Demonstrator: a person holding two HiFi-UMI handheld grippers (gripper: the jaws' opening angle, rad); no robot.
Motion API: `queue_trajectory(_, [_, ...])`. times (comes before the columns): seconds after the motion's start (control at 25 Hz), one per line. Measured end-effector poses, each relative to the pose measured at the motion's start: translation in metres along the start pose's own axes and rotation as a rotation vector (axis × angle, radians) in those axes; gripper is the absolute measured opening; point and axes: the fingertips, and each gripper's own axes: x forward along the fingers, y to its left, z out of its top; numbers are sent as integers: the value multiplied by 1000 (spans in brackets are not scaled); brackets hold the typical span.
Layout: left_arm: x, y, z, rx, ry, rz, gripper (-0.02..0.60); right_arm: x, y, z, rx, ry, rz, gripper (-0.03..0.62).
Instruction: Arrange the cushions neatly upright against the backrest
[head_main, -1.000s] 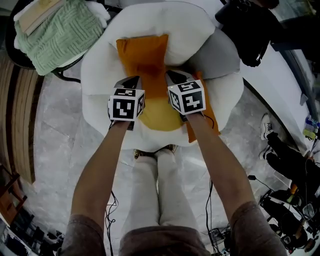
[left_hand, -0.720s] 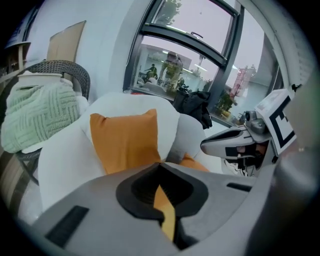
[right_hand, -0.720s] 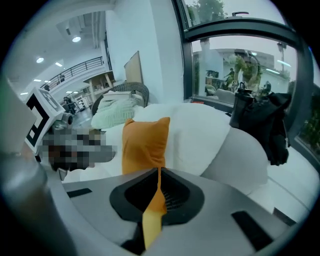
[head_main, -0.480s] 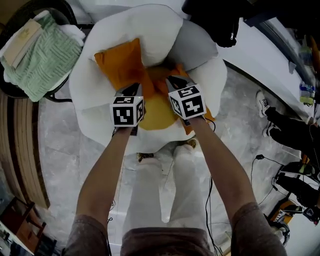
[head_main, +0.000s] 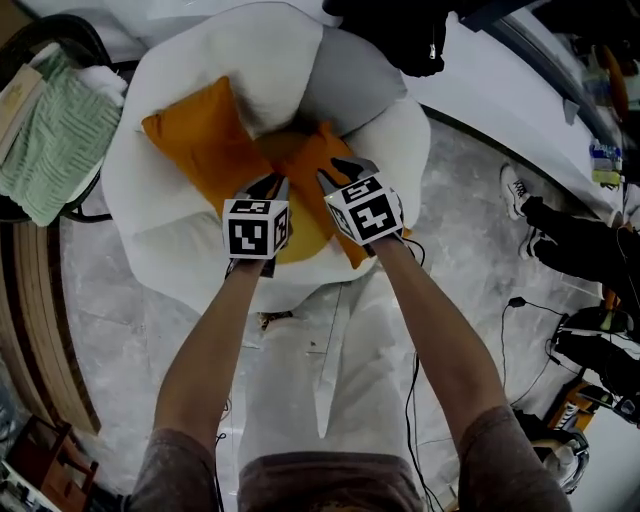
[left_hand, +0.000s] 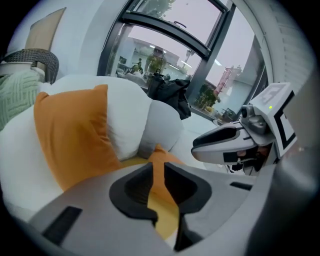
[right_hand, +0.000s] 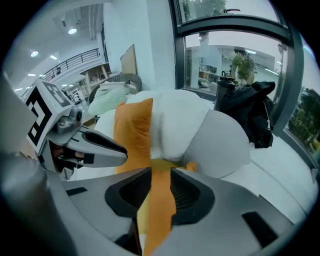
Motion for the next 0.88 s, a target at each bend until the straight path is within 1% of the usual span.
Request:
queue_trajectory(0.16, [24, -22, -17, -26, 30, -10, 91, 1, -14, -29, -10, 43, 30, 110])
queue_trajectory(0.28, [38, -33, -28, -27, 50, -10, 95, 7, -23, -47, -17, 80, 50, 114])
queue_trajectory(0.44, [57, -38, -38, -52, 62, 4, 101, 19, -34, -59, -43, 116, 75, 118])
queue_trajectory(0.68, [95, -45, -51, -128, 63, 27, 131, 42, -53, -79, -79, 174, 112, 123])
queue_trajectory(0.88, [121, -47, -66, -164, 89, 37, 143, 62, -57, -99, -119, 240, 165, 126])
